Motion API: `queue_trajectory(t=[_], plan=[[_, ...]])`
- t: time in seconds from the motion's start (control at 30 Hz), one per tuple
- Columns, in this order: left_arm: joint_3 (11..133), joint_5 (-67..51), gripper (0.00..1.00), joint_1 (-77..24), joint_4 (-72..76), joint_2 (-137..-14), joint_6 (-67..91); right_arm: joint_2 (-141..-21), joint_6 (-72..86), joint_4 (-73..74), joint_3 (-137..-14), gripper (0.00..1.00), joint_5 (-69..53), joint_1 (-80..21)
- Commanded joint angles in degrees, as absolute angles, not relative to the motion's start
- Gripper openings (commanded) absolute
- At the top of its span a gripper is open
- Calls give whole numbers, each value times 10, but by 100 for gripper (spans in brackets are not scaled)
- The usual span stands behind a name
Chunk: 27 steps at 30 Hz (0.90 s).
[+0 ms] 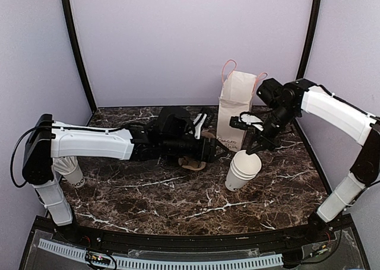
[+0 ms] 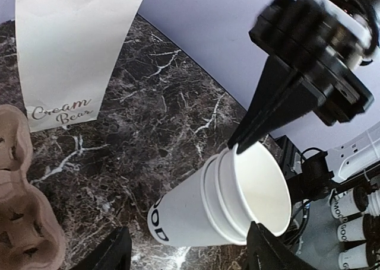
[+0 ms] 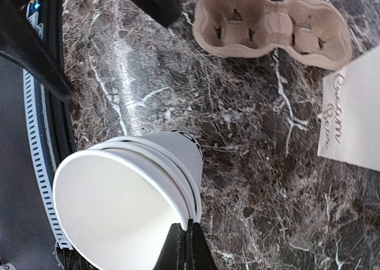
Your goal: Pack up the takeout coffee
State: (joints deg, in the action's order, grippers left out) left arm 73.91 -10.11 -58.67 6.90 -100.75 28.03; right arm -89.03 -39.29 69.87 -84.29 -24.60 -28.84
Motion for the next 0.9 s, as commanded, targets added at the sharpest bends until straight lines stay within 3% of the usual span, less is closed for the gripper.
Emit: queue_trajectory(t=[0.0,0.2,0.87], plan=[[741,-183,68,-569,130,-1016,357,-885,-424,695,-867,0,-241,-327],[738,-237,66,-559,153,-1026,391,-897,-445,685,-898,0,-226,-352],[757,-241,64,-551,104,-1076,419,-879,-455,648,-902,0,-249,-362]])
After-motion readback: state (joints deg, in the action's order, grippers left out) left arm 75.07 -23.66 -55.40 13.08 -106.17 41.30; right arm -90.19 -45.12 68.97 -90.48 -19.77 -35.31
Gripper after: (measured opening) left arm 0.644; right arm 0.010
